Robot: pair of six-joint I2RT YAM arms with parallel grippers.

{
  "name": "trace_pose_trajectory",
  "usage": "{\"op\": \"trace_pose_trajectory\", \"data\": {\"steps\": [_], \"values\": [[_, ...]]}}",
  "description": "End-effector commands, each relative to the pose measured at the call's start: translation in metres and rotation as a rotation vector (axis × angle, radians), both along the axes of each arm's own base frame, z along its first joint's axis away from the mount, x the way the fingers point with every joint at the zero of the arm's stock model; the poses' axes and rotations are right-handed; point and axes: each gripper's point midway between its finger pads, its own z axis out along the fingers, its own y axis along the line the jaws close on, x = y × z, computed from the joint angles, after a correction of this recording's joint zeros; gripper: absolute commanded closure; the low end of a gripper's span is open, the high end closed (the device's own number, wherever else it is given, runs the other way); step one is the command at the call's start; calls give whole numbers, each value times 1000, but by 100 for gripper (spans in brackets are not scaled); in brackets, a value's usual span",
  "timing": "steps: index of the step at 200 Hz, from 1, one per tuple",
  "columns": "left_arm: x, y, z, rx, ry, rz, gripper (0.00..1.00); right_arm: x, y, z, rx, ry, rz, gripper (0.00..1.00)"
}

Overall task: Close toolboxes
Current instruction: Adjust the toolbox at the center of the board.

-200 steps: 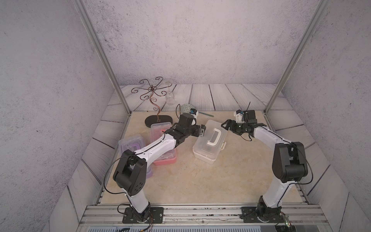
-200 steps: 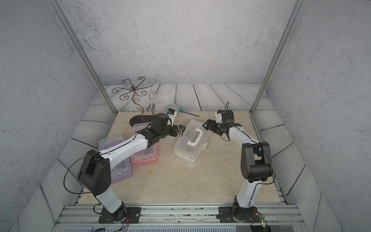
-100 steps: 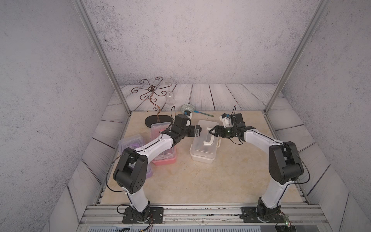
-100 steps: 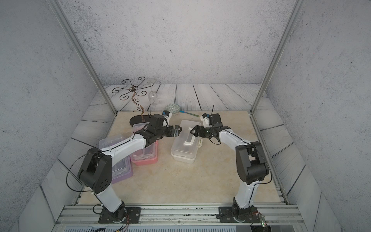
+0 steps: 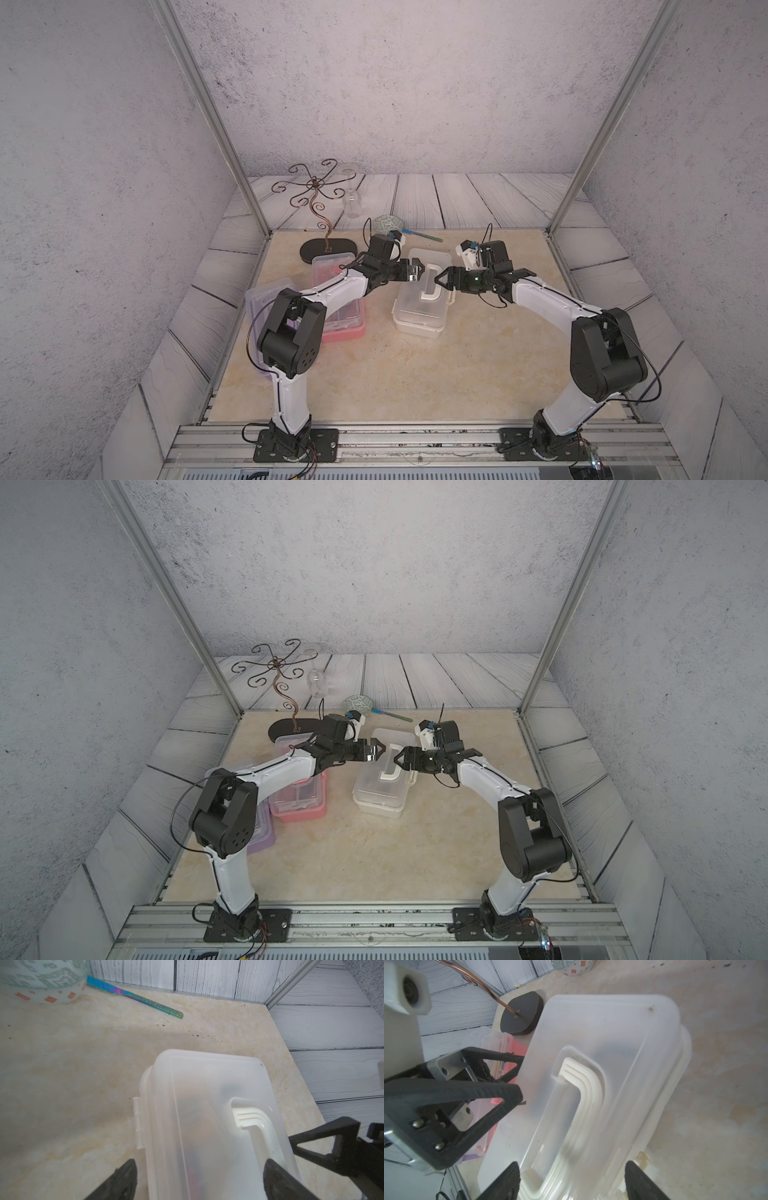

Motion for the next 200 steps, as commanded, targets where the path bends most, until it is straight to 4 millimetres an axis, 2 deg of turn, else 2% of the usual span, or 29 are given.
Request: {"op": "trace_pose_trajectory", "data": {"steps": [1,28,61,82,96,112,132,167,200], "values": [[7,-6,8,-45,-9,-32,5,-11,17,13,71,-4,40,22],[12,-9,11,-56,-9,-59,5,-23,36,14,108,-4,81,22],[16,-13,15,-56,-14,-95,5,-45,74,17,153,-13,176,22],[14,-17,8,-63,6,-123,5,-56,93,19,155,-31,228,23],[11,-18,1,-68,27,-133,5,-62,100,20,149,-45,262,26],[6,-19,-4,-80,45,-147,5,-65,96,20,120,-75,263,26],[1,-15,-7,-72,56,-140,6,-68,81,16,45,-131,248,26],[-4,1,-8,-37,68,-96,6,-80,59,7,-28,-232,236,22],[-11,10,-8,-26,72,-82,5,-94,41,-9,-76,-346,248,21]]}}
